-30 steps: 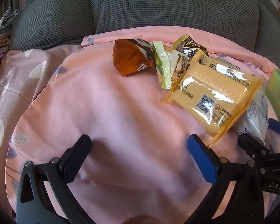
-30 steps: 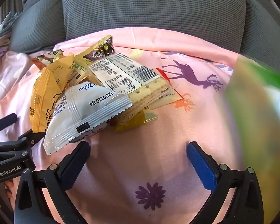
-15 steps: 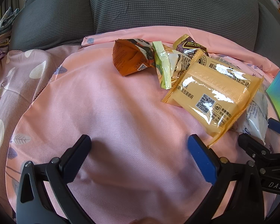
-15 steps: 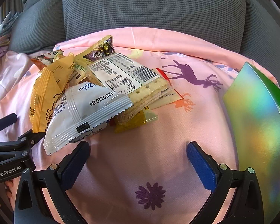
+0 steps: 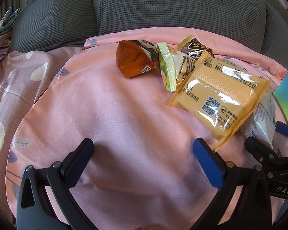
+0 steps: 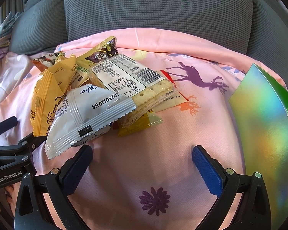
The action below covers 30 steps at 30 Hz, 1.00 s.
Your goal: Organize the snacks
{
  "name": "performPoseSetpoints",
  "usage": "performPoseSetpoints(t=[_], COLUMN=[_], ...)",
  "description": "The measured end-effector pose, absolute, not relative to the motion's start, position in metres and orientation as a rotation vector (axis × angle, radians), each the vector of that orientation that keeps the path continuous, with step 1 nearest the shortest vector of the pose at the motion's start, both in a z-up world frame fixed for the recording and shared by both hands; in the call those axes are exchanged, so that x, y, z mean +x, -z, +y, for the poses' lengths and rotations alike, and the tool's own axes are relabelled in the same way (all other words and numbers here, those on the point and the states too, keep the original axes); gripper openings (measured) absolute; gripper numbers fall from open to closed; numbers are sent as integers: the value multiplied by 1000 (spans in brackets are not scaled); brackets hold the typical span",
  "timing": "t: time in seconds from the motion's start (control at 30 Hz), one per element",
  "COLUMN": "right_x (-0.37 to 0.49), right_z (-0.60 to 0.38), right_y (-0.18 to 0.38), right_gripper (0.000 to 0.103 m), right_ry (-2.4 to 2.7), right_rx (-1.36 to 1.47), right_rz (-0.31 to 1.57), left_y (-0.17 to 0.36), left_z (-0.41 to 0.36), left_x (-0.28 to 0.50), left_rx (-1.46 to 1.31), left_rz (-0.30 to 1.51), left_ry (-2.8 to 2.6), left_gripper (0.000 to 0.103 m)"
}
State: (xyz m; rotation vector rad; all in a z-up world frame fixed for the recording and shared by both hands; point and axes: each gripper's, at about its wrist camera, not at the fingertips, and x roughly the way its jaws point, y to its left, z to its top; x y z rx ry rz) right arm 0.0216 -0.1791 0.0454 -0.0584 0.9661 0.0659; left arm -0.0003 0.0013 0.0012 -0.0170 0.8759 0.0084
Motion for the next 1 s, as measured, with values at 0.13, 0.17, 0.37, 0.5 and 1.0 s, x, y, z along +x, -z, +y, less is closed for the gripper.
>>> performPoseSetpoints(t=[0.13,0.17,0.37,0.5,1.0], right_x=[21,22,22,22,6], right_z=[-179,-179,-179,-179,-179], right_y=[-45,-45,-45,-45,-29], right_gripper=[103,103,103,103,103], right_ry=[-66,-66,-66,-66,-33], right_rx=[-58,-58,-59,-58,-44], right_rz=[966,966,966,966,1003], left_y=[-1,-1,-1,-1,-18], left_z=[1,1,1,0,17], left_x=[0,0,-1,-1,-7], left_rx=[-17,-17,-16,-10,-116], left_rz=[876,876,876,881,986], left_ry=[-8,-8,-9,-11,59], left_gripper=[103,103,103,103,100])
